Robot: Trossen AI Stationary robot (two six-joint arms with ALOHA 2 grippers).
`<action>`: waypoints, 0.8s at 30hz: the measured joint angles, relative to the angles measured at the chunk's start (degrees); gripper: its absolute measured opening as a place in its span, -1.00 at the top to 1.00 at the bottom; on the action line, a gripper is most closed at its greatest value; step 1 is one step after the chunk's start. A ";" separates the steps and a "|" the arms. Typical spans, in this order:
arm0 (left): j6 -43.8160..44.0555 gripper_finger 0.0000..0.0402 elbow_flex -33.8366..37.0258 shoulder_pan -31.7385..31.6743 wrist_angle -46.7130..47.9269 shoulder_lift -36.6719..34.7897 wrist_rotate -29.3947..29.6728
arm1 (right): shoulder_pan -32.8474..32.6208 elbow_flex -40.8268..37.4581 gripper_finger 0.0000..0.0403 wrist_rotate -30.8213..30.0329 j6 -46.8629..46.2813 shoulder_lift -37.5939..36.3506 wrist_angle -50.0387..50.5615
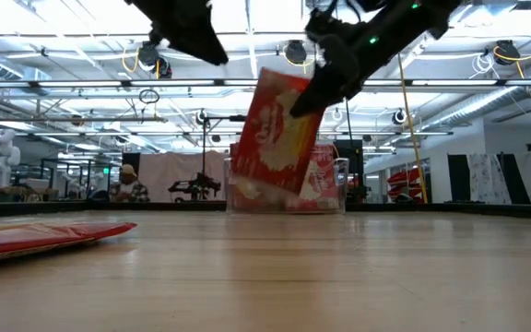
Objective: Sort popcorn bags into baskets
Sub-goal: Put the red popcorn bag into the transparent bin
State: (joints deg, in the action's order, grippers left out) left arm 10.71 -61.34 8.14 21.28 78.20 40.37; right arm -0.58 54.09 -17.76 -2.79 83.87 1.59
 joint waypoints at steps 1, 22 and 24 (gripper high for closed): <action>1.05 0.43 0.00 0.01 0.52 -0.82 0.03 | 0.25 -0.99 0.94 0.02 0.54 -1.76 -0.48; -15.34 0.38 0.00 4.96 -21.86 -2.39 1.31 | 0.66 -24.05 0.93 5.36 7.54 -19.65 -54.47; -18.37 0.38 0.00 5.60 -25.74 -2.62 2.46 | 0.61 -25.81 0.93 6.08 7.36 -19.14 -59.42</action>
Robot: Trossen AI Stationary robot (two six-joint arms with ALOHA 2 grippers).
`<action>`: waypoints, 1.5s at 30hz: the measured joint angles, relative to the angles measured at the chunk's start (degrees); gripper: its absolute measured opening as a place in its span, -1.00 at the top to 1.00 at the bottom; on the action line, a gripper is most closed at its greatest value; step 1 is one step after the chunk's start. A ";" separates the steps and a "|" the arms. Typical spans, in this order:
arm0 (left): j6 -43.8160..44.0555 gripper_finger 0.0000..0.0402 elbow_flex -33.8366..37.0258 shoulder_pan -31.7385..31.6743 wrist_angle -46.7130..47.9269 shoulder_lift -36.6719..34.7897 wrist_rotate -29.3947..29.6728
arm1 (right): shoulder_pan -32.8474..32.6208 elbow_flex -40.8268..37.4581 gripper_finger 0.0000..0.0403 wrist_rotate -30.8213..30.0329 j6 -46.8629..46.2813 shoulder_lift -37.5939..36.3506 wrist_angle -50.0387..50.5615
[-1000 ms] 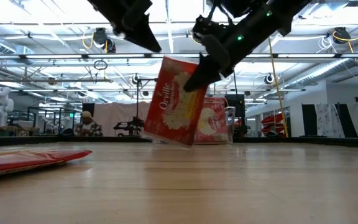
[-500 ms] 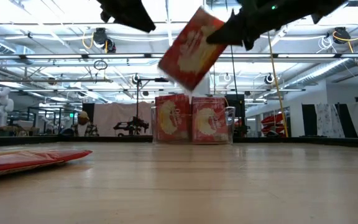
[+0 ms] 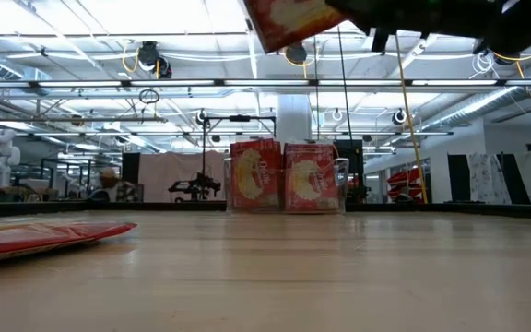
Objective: Sort popcorn bags into baskets
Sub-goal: Put the red popcorn bag into the transparent bin
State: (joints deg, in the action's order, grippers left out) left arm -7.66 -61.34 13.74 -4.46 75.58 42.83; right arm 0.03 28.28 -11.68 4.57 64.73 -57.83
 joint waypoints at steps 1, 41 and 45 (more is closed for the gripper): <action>-1.90 0.38 0.00 0.07 -2.21 -0.24 0.15 | 0.02 -0.57 0.93 0.00 -0.04 0.16 -1.01; 1.47 0.46 0.00 -12.58 -15.94 1.17 -36.14 | 2.57 -0.71 0.92 11.56 -2.39 11.50 -31.95; 1.83 0.86 0.00 -14.05 -15.59 1.15 -41.00 | 2.62 -0.71 0.92 11.76 -2.23 11.50 -31.79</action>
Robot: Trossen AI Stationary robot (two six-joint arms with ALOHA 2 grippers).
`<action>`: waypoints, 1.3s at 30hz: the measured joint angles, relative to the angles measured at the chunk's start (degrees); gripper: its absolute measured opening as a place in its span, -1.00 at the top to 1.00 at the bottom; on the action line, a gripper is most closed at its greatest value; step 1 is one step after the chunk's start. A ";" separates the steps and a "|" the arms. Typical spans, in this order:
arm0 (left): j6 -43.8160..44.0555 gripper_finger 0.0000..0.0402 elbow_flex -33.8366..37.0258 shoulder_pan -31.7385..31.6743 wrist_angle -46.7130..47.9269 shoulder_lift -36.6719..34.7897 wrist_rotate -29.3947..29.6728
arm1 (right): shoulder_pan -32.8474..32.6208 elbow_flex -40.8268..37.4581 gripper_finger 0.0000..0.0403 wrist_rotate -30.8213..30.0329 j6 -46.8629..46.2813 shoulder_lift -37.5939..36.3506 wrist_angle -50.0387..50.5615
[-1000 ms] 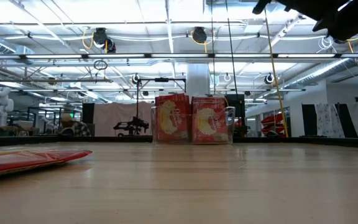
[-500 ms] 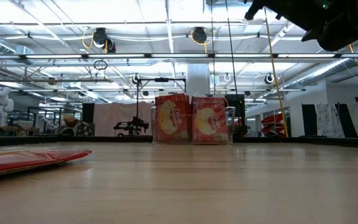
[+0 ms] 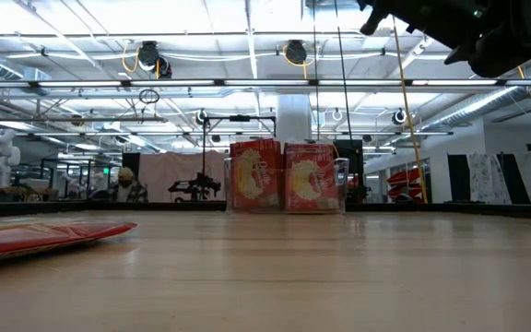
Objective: Sort popcorn bags into baskets
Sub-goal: Put the red popcorn bag into the transparent bin
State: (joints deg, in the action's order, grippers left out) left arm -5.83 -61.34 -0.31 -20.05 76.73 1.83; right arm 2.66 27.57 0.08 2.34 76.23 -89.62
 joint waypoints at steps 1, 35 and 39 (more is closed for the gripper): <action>0.42 0.90 0.00 -0.29 0.25 -0.04 -0.40 | 0.00 0.00 0.92 -0.02 0.24 -0.03 0.32; -8.48 0.90 -33.87 -24.14 62.75 9.33 1.77 | 8.28 -12.56 0.24 -5.87 -1.43 -1.75 13.33; -11.47 0.91 -39.42 -25.89 69.71 15.77 1.55 | 8.15 -12.59 0.24 -5.81 -1.63 -1.75 14.87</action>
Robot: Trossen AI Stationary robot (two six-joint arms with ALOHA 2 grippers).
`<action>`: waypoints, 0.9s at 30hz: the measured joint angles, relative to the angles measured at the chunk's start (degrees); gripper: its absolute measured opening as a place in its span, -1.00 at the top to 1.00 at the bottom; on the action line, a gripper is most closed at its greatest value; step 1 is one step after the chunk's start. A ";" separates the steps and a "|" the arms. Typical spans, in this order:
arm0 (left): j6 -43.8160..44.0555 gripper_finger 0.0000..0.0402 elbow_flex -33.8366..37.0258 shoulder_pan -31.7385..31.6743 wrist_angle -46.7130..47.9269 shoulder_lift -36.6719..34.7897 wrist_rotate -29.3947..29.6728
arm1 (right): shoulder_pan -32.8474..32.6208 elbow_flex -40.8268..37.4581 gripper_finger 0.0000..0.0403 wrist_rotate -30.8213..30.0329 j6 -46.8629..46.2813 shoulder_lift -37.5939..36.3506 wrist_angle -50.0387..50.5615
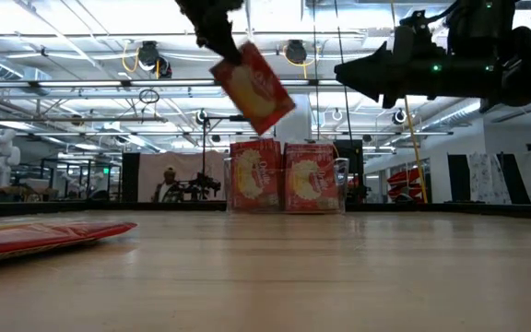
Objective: Sort popcorn bags into baskets
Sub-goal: Put the red popcorn bag into the transparent bin
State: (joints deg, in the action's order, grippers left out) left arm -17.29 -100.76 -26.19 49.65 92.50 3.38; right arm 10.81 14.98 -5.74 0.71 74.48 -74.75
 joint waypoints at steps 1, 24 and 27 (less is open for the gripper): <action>-0.74 0.91 -1.71 -0.19 1.94 1.55 0.00 | 0.00 0.00 0.24 0.02 0.00 0.00 0.59; -18.00 0.86 -20.07 -1.25 21.21 20.93 0.99 | -0.02 0.00 0.24 0.04 -1.57 0.00 7.67; -18.79 0.86 -20.07 -1.74 20.76 21.78 1.23 | -0.02 0.00 0.24 0.04 -1.57 0.00 7.33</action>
State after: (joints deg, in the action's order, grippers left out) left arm -36.09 -120.84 -27.93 70.41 114.28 4.61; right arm 10.79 14.98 -5.69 -0.86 74.48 -67.42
